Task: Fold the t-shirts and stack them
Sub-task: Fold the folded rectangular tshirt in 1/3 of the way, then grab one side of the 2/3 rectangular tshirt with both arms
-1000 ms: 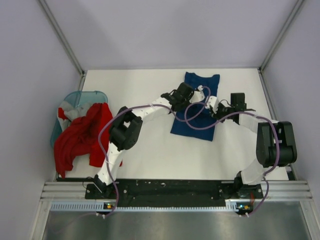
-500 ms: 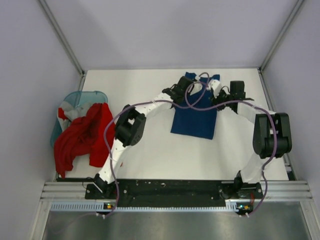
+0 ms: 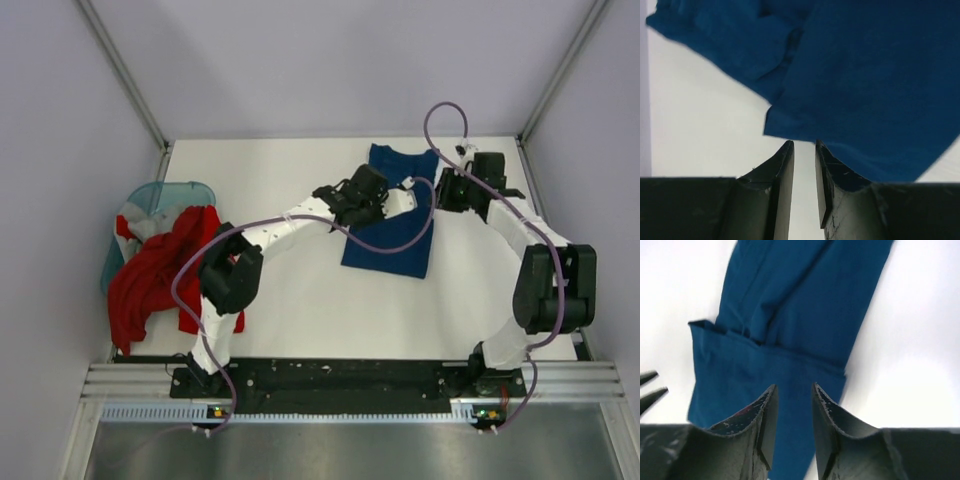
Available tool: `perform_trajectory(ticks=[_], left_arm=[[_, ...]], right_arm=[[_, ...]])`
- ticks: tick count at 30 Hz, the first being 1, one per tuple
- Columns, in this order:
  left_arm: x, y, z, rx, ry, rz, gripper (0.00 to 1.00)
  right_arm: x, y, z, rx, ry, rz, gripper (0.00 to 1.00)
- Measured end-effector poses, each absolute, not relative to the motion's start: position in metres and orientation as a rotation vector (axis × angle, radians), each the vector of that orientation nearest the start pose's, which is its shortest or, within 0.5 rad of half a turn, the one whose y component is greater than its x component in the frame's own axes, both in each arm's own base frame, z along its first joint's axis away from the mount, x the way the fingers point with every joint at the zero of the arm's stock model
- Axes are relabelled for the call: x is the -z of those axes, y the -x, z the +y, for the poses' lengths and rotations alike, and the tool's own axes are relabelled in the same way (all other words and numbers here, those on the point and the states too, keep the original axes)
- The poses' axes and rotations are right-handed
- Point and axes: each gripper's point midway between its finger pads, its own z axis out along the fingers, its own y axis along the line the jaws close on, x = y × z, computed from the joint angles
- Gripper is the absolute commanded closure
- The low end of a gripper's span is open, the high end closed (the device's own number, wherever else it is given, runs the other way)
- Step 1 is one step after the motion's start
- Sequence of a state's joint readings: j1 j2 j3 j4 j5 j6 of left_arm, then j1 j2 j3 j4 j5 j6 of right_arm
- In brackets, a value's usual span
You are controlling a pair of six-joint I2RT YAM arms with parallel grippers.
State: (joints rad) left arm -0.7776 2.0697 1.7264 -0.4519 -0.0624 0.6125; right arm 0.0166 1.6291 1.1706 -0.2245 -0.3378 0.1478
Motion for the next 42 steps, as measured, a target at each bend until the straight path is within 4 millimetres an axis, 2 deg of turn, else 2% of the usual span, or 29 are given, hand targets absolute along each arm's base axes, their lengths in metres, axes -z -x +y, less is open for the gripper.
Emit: perform_trajectory(ticks=[2,4,6,10,13,14,17,20,23,24,28,30,32,34,37,39,41,42], left_arm=[[-0.124,-0.392,-0.373,0.087,-1.542,1.802,0.71],[-0.123,-0.378,-0.386,0.16,-1.579,1.782,0.71],[-0.115,-0.369,-0.388,0.205,-1.611,1.792,0.71],[-0.092,-0.365,-0.386,0.22,-1.651,1.836,0.71],[-0.063,-0.365,-0.38,0.187,-1.688,1.885,0.71],[-0.055,-0.365,-0.378,0.174,-1.698,1.898,0.7],[-0.03,-0.365,-0.371,0.129,-1.737,1.931,0.68],[-0.032,-0.367,-0.372,0.121,-1.731,1.923,0.64],[-0.036,-0.36,-0.371,0.155,-1.739,1.911,0.6],[-0.038,-0.354,-0.367,0.173,-1.747,1.907,0.59],[-0.061,-0.325,-0.348,0.236,-1.807,1.843,0.58],[-0.075,-0.317,-0.343,0.247,-1.833,1.777,0.58],[-0.08,-0.312,-0.339,0.244,-1.857,1.713,0.58],[-0.072,-0.307,-0.335,0.24,-1.893,1.679,0.57],[-0.052,-0.3,-0.328,0.226,-1.951,1.662,0.57],[-0.045,-0.298,-0.325,0.212,-1.976,1.65,0.57],[-0.042,-0.298,-0.325,0.198,-1.992,1.626,0.58],[-0.04,-0.299,-0.326,0.191,-1.994,1.612,0.58]], right_arm=[[-0.122,-0.42,0.077,-0.538,-0.055,2.318,0.77],[-0.106,-0.407,0.081,-0.578,-0.137,2.374,0.78],[-0.094,-0.399,0.083,-0.608,-0.202,2.412,0.78],[-0.064,-0.396,0.089,-0.664,-0.295,2.48,0.76],[-0.032,-0.393,0.09,-0.674,-0.359,2.553,0.74],[-0.027,-0.392,0.094,-0.705,-0.376,2.565,0.73],[-0.031,-0.398,0.093,-0.71,-0.392,2.551,0.66],[-0.034,-0.398,0.095,-0.72,-0.359,2.548,0.57],[-0.05,-0.395,0.098,-0.732,-0.23,2.519,0.53],[-0.061,-0.394,0.098,-0.726,-0.153,2.488,0.53],[-0.136,-0.381,0.097,-0.629,0.212,2.229,0.44],[-0.164,-0.371,0.096,-0.547,0.384,2.089,0.43],[-0.174,-0.359,0.096,-0.451,0.539,2.008,0.43],[-0.163,-0.352,0.097,-0.354,0.675,2.011,0.43],[-0.119,-0.34,0.104,-0.273,0.876,2.117,0.44],[-0.087,-0.322,0.109,-0.268,1.0,2.217,0.44],[-0.065,-0.301,0.11,-0.275,1.077,2.314,0.44],[-0.061,-0.295,0.109,-0.277,1.093,2.342,0.44]])
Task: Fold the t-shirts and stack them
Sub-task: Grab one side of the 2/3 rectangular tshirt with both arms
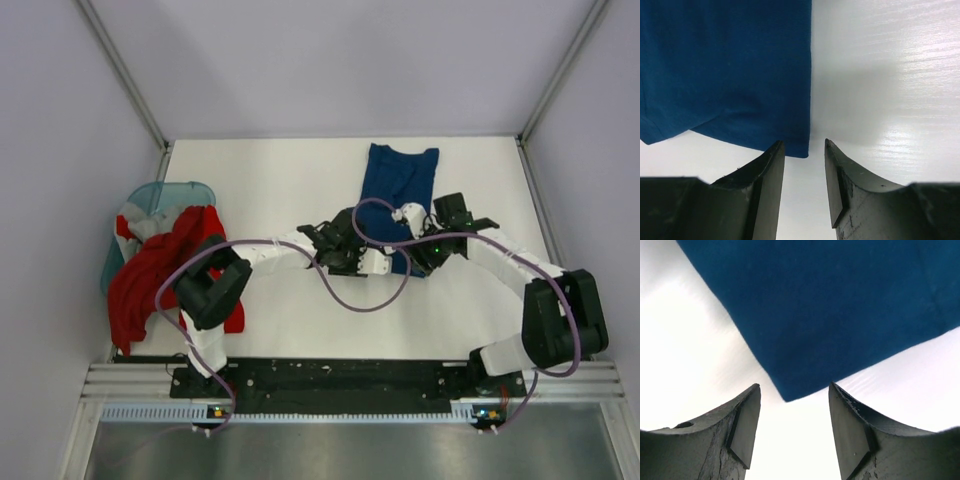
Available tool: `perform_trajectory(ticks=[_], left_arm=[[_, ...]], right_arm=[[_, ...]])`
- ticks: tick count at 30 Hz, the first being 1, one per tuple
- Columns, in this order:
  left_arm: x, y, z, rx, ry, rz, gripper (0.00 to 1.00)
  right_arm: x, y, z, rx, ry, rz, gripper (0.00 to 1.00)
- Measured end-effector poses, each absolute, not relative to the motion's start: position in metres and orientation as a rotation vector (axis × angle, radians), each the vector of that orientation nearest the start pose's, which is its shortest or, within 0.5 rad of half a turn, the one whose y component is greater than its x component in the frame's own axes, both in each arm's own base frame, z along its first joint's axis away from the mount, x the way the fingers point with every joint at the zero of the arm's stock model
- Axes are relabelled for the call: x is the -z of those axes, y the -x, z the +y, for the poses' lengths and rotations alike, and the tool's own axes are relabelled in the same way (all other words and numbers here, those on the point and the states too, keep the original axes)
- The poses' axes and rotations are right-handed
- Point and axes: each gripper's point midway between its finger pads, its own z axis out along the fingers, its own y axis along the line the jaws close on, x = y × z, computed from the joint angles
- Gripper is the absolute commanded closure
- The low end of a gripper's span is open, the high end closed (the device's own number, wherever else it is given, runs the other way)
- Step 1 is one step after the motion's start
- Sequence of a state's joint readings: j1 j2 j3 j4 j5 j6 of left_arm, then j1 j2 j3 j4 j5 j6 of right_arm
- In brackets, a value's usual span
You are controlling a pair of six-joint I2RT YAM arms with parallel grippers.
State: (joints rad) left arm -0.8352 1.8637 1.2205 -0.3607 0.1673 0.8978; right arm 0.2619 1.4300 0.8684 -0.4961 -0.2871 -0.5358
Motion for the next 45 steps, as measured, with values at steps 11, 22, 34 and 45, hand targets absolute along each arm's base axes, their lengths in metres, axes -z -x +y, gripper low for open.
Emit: perform_trajectory(ticks=[11,22,34,45], left_arm=[[-0.031,-0.298,-0.33,0.127,-2.042,1.539,0.98],[-0.024,-0.295,-0.332,0.061,-2.067,1.531,1.0],[-0.023,-0.295,-0.332,0.028,-2.053,1.541,1.0],[-0.023,-0.291,-0.328,0.03,-2.053,1.558,0.9]], right_arm=[[-0.054,-0.271,0.103,-0.326,0.625,2.699,0.47],[-0.044,-0.254,0.1,-0.434,-0.41,2.717,0.51],[-0.031,-0.263,0.105,-0.604,-1.053,2.406,0.42],[-0.019,-0.284,0.102,-0.622,-1.17,2.332,1.0]])
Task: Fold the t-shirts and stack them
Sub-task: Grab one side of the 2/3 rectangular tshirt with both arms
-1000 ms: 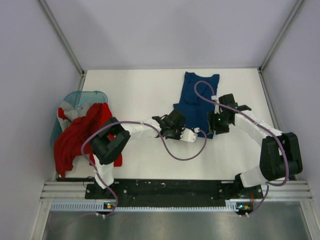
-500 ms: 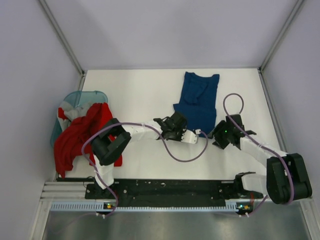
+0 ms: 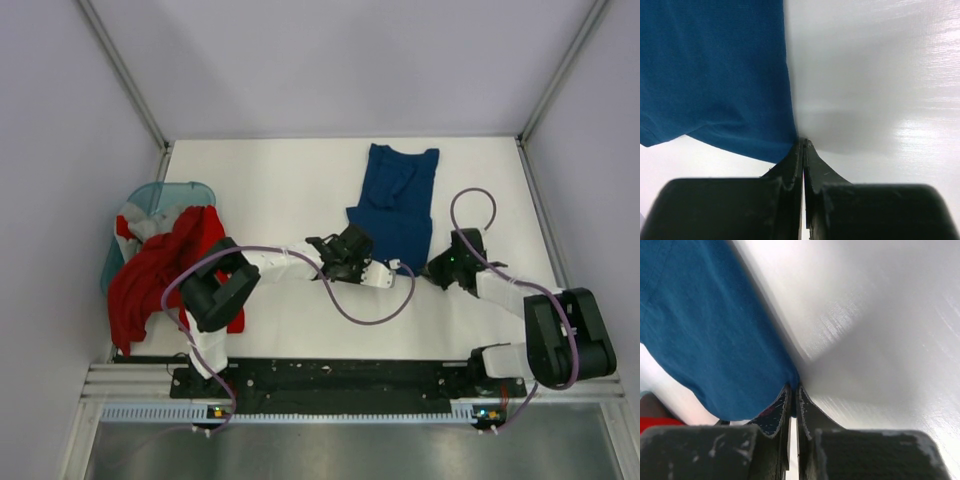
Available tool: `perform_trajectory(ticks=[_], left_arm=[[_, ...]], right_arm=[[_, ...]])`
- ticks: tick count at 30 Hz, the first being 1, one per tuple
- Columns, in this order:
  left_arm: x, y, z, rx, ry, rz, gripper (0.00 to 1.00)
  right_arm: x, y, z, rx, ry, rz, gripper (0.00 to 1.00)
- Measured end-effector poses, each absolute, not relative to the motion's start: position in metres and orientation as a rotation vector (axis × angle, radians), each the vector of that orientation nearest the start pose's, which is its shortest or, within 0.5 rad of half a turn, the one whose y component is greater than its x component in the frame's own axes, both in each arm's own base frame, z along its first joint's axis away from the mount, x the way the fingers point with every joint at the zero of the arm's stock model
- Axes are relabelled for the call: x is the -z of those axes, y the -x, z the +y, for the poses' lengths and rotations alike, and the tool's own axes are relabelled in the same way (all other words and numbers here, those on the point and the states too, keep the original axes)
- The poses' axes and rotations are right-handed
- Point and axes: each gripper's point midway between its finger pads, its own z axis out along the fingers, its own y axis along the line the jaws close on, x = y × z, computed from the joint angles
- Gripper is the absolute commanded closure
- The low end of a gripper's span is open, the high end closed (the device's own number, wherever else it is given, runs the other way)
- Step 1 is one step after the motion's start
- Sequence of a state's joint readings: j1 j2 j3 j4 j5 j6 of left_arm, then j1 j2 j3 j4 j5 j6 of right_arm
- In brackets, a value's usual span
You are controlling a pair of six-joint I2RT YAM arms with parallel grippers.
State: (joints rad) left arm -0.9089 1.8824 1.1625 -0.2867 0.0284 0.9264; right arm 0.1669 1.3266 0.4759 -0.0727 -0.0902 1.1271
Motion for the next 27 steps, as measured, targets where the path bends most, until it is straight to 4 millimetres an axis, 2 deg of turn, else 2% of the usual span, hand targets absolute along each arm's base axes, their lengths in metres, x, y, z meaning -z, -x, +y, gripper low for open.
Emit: perform_trajectory(ticks=[1,3,13,15,16,17,18,23,27], left_arm=[[-0.023,-0.29,-0.327,0.03,-2.057,1.562,0.79],[-0.024,-0.29,-0.325,0.028,-2.061,1.565,0.72],[-0.027,-0.298,-0.323,-0.025,-2.063,1.567,0.71],[-0.026,-0.304,-0.324,-0.061,-2.06,1.566,0.74],[-0.026,-0.307,-0.324,-0.077,-2.057,1.567,0.81],[-0.026,-0.309,-0.324,-0.091,-2.054,1.565,0.95],[-0.025,-0.311,-0.324,-0.103,-2.054,1.564,1.0],[-0.023,-0.315,-0.324,-0.131,-2.053,1.567,1.0],[-0.024,-0.305,-0.319,-0.092,-2.055,1.614,1.0]], right_arm=[[-0.018,-0.284,0.103,-0.635,-1.165,2.332,1.0],[-0.018,-0.283,0.105,-0.65,-1.157,2.334,1.0],[-0.02,-0.275,0.106,-0.689,-1.046,2.383,1.0],[-0.02,-0.273,0.107,-0.695,-1.022,2.397,1.0],[-0.02,-0.273,0.108,-0.697,-1.009,2.405,1.0],[-0.021,-0.273,0.109,-0.699,-0.997,2.412,1.0],[-0.022,-0.274,0.109,-0.701,-0.986,2.417,1.0],[-0.026,-0.275,0.114,-0.716,-0.9,2.466,1.0],[-0.032,-0.271,0.118,-0.724,-0.817,2.515,1.0]])
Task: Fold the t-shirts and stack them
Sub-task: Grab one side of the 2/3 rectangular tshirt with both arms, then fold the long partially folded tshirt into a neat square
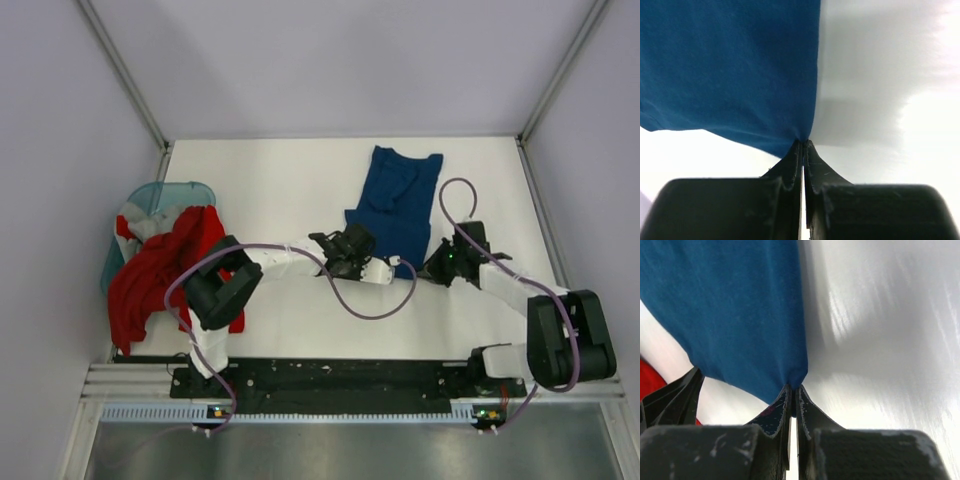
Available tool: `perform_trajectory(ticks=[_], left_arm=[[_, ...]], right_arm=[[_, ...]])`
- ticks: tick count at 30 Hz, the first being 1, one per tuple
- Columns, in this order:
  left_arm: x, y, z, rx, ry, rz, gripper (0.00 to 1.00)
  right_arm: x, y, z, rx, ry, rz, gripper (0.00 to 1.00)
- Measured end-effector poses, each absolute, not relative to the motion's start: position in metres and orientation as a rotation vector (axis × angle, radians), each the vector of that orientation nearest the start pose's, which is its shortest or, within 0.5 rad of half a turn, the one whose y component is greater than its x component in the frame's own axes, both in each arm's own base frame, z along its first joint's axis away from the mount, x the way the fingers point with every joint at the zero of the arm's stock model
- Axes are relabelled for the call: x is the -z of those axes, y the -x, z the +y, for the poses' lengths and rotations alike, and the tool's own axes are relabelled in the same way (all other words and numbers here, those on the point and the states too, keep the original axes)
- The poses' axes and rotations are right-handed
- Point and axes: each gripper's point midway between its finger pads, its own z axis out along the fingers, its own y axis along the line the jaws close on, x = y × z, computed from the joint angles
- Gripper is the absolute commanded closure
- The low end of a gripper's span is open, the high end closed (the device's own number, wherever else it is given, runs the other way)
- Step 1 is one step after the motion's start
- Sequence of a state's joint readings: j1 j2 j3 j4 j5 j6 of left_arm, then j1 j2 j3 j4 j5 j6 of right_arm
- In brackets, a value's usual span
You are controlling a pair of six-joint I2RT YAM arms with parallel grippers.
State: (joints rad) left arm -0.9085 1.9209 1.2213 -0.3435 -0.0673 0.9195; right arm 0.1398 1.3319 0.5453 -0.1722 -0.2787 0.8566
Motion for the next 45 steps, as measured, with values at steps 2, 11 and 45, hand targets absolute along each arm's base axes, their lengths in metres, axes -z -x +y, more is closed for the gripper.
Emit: perform_trajectory(ticks=[2,11,45], left_arm=[[-0.026,-0.294,-0.313,-0.048,-2.066,1.654,1.0],[-0.08,-0.193,-0.302,0.189,-2.179,1.647,1.0],[-0.22,-0.224,-0.259,0.414,-1.796,1.922,1.0]], right_arm=[[-0.036,-0.265,0.121,-0.73,-0.768,2.539,1.0],[-0.079,-0.203,0.156,-0.822,-0.403,2.669,1.0],[-0.182,-0.221,0.161,-1.418,-0.539,2.572,1.0]])
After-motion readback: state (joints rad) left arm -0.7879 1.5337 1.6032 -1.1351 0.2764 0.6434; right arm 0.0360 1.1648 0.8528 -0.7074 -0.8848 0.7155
